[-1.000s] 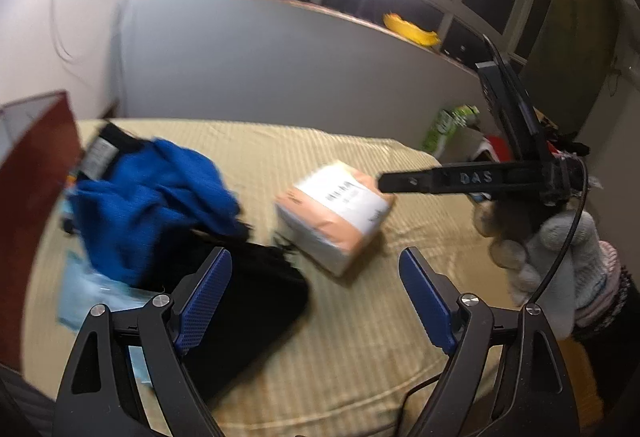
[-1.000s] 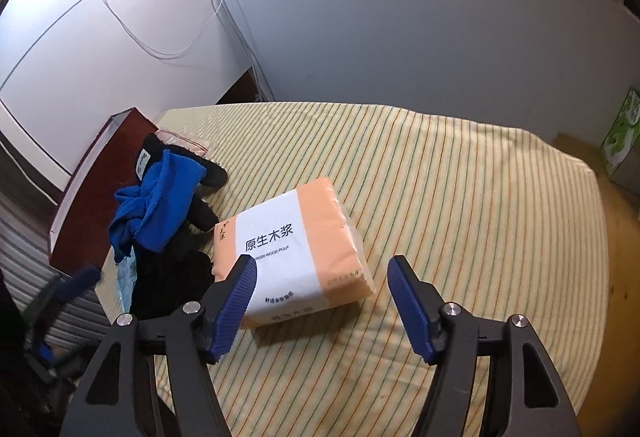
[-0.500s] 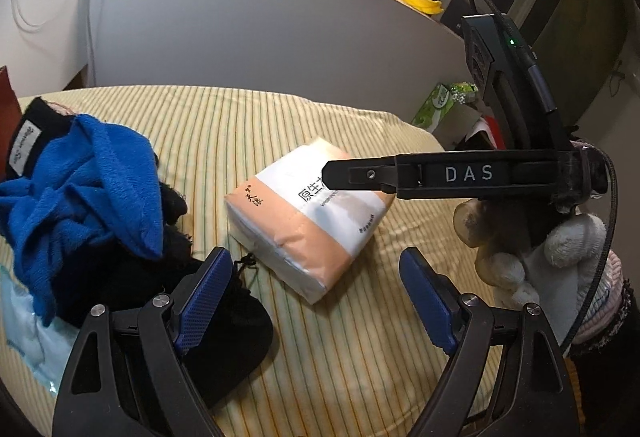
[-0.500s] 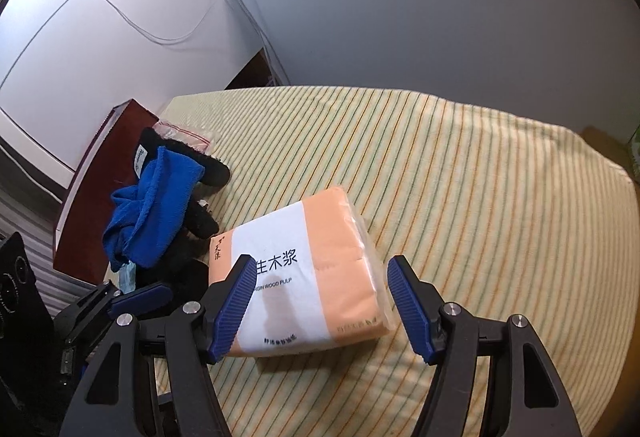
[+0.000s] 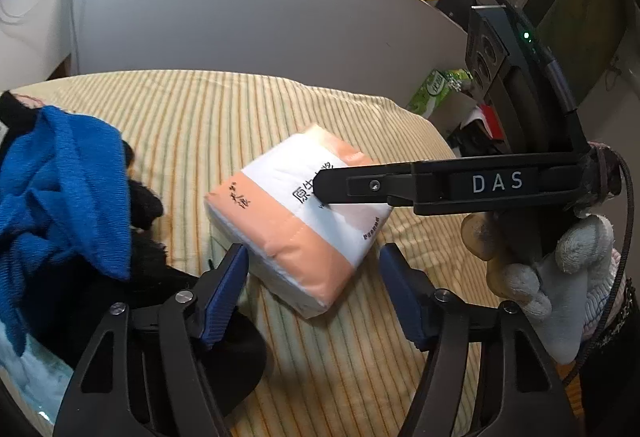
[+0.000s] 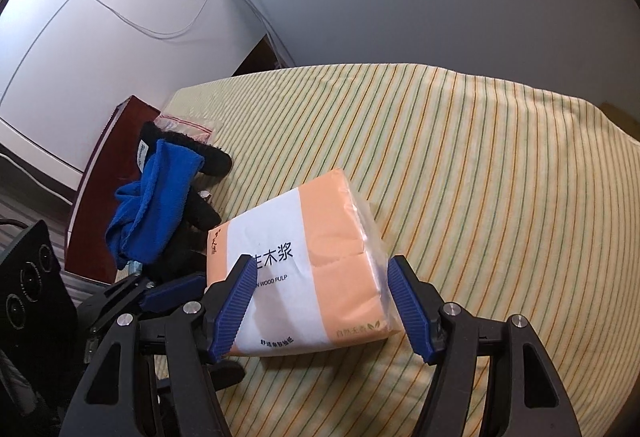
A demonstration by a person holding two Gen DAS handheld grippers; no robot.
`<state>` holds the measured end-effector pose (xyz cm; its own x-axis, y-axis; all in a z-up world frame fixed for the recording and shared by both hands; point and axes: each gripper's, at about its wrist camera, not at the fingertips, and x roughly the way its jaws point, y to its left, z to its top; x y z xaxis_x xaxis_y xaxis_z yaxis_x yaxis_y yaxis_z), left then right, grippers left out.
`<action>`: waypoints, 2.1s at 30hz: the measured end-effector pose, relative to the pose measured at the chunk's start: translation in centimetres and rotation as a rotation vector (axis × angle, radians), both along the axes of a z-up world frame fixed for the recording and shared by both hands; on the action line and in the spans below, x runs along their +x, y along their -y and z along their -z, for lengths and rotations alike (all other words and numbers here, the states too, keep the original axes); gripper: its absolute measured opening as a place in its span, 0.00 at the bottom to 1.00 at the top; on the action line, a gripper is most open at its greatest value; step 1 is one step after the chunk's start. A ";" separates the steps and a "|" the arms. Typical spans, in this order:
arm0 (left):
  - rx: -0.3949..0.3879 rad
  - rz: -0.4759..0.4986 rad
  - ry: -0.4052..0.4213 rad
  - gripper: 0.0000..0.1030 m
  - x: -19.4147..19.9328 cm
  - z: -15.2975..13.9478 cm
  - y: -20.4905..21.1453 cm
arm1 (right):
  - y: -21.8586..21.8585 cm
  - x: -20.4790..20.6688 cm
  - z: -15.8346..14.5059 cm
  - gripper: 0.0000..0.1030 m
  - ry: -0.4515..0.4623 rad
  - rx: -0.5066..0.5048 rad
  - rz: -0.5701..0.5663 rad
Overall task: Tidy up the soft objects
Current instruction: 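Lift the tissue pack with the right gripper over the shoebox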
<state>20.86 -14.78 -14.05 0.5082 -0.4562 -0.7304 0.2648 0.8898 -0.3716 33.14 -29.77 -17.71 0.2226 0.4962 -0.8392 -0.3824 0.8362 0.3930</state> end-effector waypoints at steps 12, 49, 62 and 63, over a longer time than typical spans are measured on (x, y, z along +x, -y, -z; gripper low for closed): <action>-0.004 0.009 -0.008 0.59 0.4 0.4 0.1 | 1.0 -1.5 -0.9 0.52 -0.003 0.000 0.021; 0.038 -0.307 0.326 0.60 -10.8 -12.3 -20.1 | -20.1 -8.4 -15.0 0.51 0.232 0.113 -0.246; 0.041 -0.509 0.289 0.59 -13.1 -10.1 -29.3 | -33.1 -9.7 -13.0 0.51 0.204 0.113 -0.402; 0.042 -0.518 0.284 0.59 -13.2 -9.9 -29.8 | -34.0 -9.7 -12.7 0.51 0.201 0.111 -0.411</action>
<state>7.63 15.04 -4.19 0.8351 -0.0704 -0.5456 -0.1241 0.9421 -0.3115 23.48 4.22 -5.01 0.1414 0.6616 -0.7364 -0.7504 0.5568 0.3562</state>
